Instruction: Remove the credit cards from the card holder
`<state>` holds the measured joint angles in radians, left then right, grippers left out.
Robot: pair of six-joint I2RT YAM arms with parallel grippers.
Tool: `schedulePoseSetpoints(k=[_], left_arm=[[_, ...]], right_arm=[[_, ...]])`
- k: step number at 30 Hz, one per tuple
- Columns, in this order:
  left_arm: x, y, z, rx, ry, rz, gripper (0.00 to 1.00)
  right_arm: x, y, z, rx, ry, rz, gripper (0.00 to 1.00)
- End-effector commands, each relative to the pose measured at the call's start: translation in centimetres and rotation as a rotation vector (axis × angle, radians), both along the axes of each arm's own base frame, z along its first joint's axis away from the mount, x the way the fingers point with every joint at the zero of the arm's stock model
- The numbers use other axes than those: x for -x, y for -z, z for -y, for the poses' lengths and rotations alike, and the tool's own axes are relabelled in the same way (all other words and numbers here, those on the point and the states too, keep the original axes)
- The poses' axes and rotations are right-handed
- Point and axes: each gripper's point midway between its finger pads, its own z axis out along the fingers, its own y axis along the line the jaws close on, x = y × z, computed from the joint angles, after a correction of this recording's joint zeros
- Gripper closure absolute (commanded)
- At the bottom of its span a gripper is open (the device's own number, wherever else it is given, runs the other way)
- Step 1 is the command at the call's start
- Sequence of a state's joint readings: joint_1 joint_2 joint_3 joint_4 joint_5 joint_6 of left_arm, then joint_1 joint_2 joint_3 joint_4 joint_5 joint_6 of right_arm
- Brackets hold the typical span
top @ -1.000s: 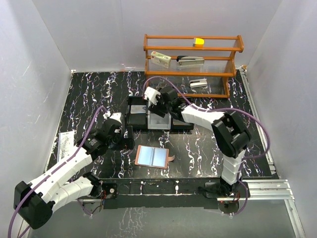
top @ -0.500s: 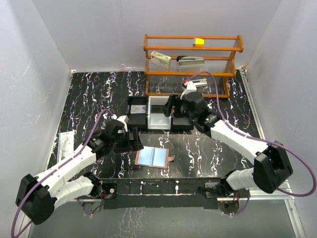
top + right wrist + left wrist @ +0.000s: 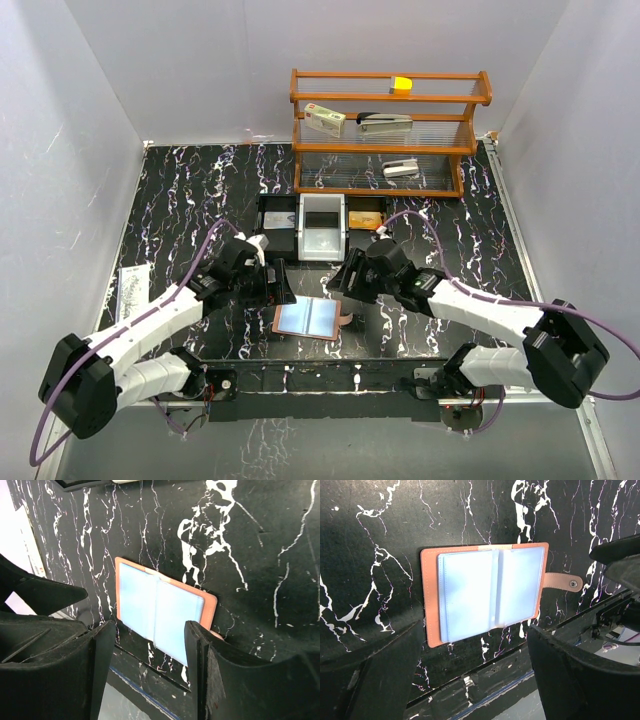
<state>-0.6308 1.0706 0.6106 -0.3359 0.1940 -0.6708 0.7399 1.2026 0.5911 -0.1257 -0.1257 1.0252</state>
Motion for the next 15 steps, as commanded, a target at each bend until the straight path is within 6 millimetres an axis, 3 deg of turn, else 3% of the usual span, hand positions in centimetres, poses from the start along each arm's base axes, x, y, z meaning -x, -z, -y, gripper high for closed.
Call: schedulePoseSetpoints(k=[1,9,12,15], left_arm=[[-0.4,-0.6,-0.6,-0.008,-0.04,0.029,0.18],[-1.1,-1.8,-2.5,-0.048,-0.134,0.109,0.18],[-1.1,-2.3,-2.5,-0.045,-0.111,0.13,0.18],[-0.8,-2.2,-1.6,-0.014,-0.07,0.11,0.18]], right_arm=[[-1.1,-2.3,-1.7,0.039,0.057,0.061,0.44],[-0.9,-1.3,-1.4,0.292,0.153,0.115,0.32],[-1.0,-1.3,-0.9,0.345,0.169,0.123,0.28],[-0.6,-1.5,-2.2,0.293,0.114,0.13,0.3]])
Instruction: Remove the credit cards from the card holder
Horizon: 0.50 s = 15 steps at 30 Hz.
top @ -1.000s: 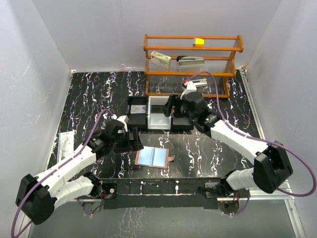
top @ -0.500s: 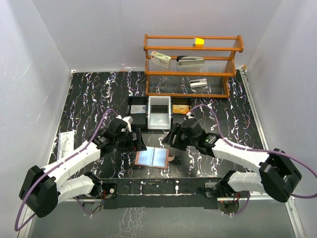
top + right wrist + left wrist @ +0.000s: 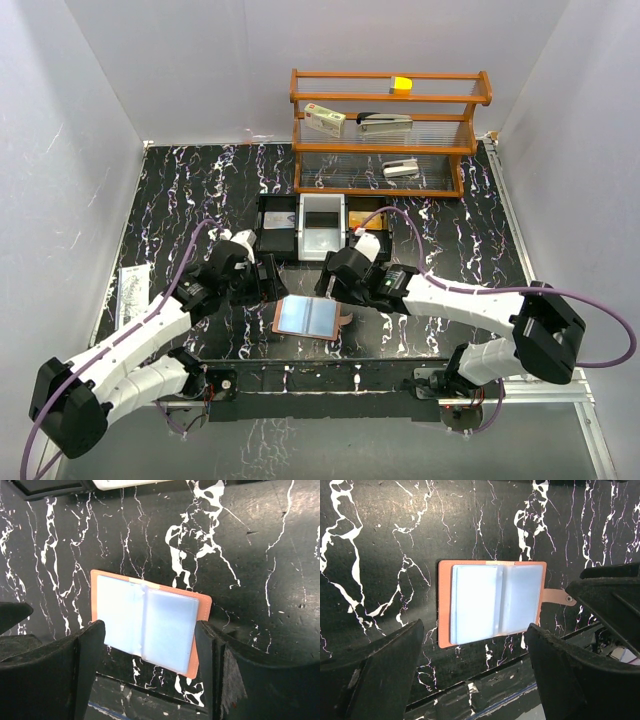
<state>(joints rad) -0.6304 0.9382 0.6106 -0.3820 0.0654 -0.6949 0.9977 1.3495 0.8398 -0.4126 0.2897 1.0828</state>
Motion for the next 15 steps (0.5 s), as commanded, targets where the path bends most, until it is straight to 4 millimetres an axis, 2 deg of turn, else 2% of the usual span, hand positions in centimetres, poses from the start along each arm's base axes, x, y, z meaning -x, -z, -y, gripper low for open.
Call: schedulePoseSetpoints(k=[1,6,10,15], left_arm=[[0.5,0.1,0.7,0.023,0.045,-0.024,0.19],[1.5,0.4,4.3,0.181,0.134,-0.124,0.24],[2.1,2.0,4.3,0.158,0.152,-0.19,0.29],[2.5,2.9,4.0,0.136,0.158,-0.215,0.31]], right_arm=[[-0.8,-1.4,-0.8,-0.034,0.002,0.049,0.31],[1.2,-0.1,-3.3,-0.179,-0.096,-0.016,0.39],[2.0,0.8,-4.1,-0.218,-0.127,-0.061,0.42],[2.4,2.4,-3.9,-0.164,-0.138,-0.101,0.44]])
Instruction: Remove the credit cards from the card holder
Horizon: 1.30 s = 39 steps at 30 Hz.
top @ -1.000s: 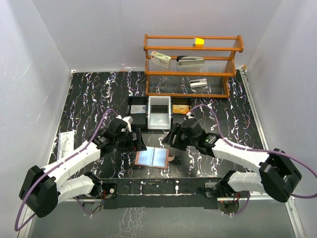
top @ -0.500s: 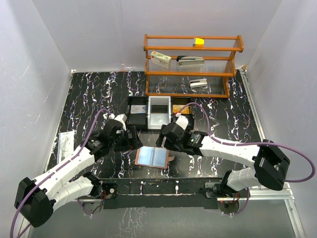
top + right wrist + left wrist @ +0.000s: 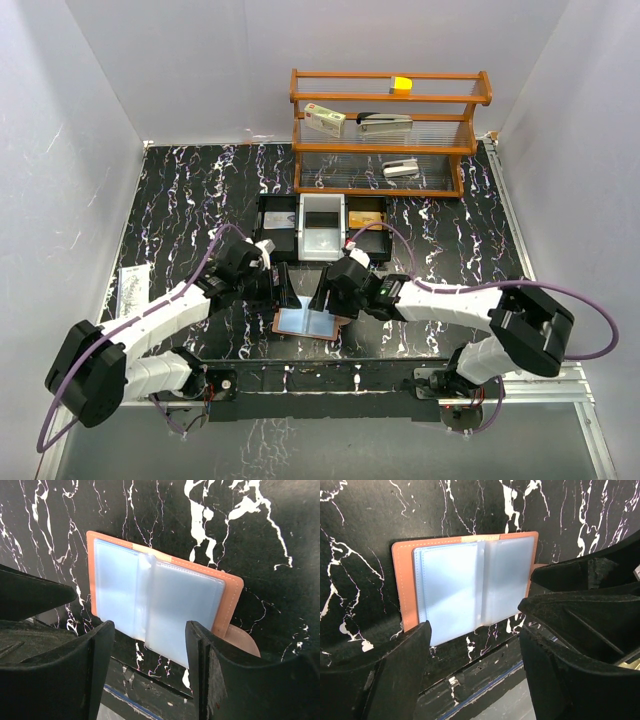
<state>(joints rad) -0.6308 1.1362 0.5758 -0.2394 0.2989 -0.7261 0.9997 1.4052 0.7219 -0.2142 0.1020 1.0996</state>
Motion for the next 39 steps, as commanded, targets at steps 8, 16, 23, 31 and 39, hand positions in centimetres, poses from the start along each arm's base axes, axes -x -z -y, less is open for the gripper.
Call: schedulePoseSetpoints(k=[8,16,23,31,39], left_arm=[[1.4,2.2,0.0,-0.014,0.05,-0.074,0.32],[2.0,3.5,0.6,0.009,0.084,-0.119,0.47],[1.8,2.5,1.8,0.079,0.115,-0.113,0.67],[1.2,2.9,-0.2,-0.038,0.054,-0.083,0.61],[0.4,2.1,-1.3,-0.109,0.054,-0.027,0.43]], right_arm=[[0.2,1.5,-0.7,0.03,-0.011,-0.049,0.45],[0.9,3.7,0.4,0.1,-0.007,-0.09,0.46],[1.1,4.3,0.3,0.092,-0.009,-0.106,0.48],[0.2,1.4,-0.2,0.067,-0.003,-0.052,0.45],[-0.2,-0.2,0.6,0.082,0.015,-0.02,0.43]])
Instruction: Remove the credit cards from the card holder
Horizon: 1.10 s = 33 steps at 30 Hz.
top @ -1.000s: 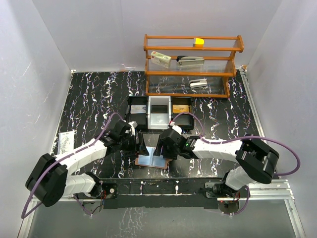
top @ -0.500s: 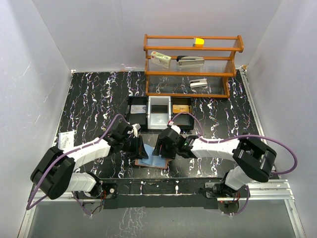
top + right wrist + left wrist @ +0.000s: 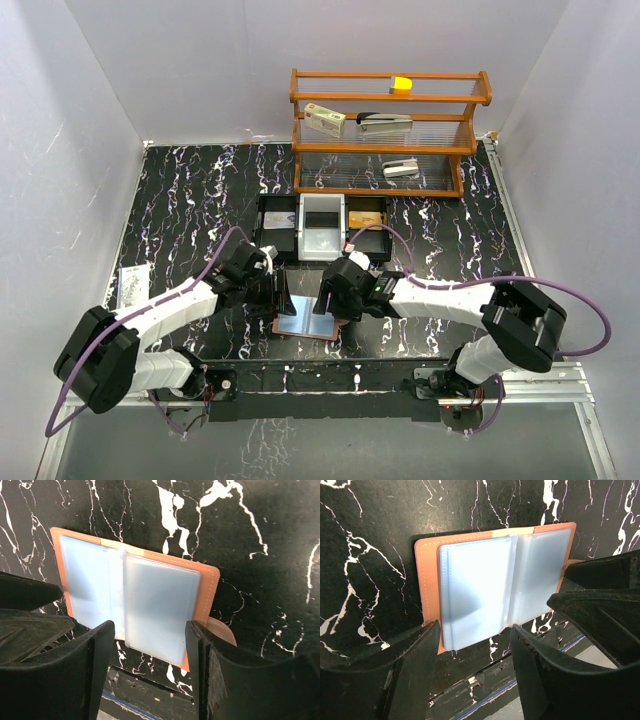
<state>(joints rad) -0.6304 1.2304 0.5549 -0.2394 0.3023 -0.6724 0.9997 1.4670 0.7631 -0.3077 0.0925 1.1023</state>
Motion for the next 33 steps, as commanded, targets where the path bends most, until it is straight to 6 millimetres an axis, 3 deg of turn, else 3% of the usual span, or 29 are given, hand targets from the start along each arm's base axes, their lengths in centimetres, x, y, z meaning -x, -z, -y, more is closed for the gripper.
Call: schedulePoseSetpoints(k=[1,12,24,33], left_arm=[[-0.5,-0.9,-0.3,-0.024,0.018,0.032,0.43],[1.3,1.5,0.3,0.01,0.062,-0.068,0.52],[1.6,1.4,1.2,0.073,0.069,-0.075,0.67],[1.8,1.1,1.7,0.108,0.087,-0.083,0.69]], right_arm=[[-0.8,-1.8,-0.1,-0.005,0.019,0.044,0.43],[0.1,0.7,-1.2,-0.027,-0.015,-0.022,0.5],[0.0,-0.6,-3.1,-0.116,-0.064,0.0,0.76],[0.3,0.0,-3.8,-0.127,-0.082,-0.028,0.74]])
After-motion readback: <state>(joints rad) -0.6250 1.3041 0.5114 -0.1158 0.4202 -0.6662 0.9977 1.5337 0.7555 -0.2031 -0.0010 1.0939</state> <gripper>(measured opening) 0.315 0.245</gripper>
